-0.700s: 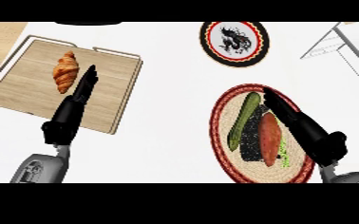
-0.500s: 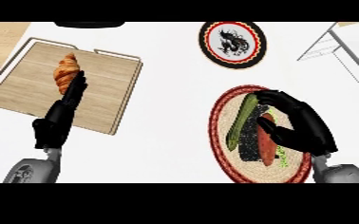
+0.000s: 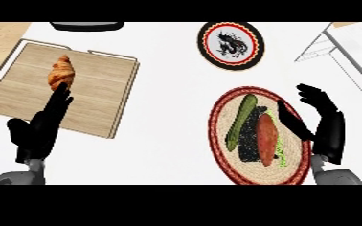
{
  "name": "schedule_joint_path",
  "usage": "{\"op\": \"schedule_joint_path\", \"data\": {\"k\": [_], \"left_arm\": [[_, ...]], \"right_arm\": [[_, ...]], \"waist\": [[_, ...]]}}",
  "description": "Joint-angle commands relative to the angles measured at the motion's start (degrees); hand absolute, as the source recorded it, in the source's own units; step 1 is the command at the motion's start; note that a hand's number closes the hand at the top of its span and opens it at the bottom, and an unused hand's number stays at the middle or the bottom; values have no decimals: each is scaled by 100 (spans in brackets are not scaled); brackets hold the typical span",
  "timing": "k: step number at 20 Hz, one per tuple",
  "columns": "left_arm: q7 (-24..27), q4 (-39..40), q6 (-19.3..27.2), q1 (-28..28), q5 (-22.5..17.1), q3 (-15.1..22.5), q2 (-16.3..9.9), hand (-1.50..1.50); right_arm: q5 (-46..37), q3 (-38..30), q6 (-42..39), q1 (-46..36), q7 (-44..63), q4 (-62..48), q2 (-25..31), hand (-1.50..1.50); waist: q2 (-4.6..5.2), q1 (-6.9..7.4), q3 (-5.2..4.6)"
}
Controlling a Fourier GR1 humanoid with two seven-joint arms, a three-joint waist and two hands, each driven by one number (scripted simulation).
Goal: Pick the sweet potato from the placemat and place it in the tiered shelf
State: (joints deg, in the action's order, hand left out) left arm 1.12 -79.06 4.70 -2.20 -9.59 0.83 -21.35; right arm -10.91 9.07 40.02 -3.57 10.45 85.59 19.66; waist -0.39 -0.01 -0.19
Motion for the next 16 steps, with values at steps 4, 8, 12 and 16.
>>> {"op": "schedule_joint_path", "data": {"k": [4, 8, 12, 16], "left_arm": [[-474, 27, -165, 165, -233, -228, -253, 0], [-477, 87, -139, 89, -230, -295, -294, 0], [-570, -1, -66, 143, -199, -311, -317, 0], [-504, -133, -203, 302, -190, -126, -221, 0]], "right_arm": [[-2535, 932, 1581, -79, 1844, -155, -897, -150], [-3583, 811, 804, 109, 2910, -514, -612, -150], [-4143, 799, -533, -70, 4119, -309, -438, -150], [-4301, 1251, -2075, -337, 5165, -326, -627, -150]], "waist": [[9, 63, -33], [12, -79, -63], [-18, -80, -71], [-4, 128, -59]]}}
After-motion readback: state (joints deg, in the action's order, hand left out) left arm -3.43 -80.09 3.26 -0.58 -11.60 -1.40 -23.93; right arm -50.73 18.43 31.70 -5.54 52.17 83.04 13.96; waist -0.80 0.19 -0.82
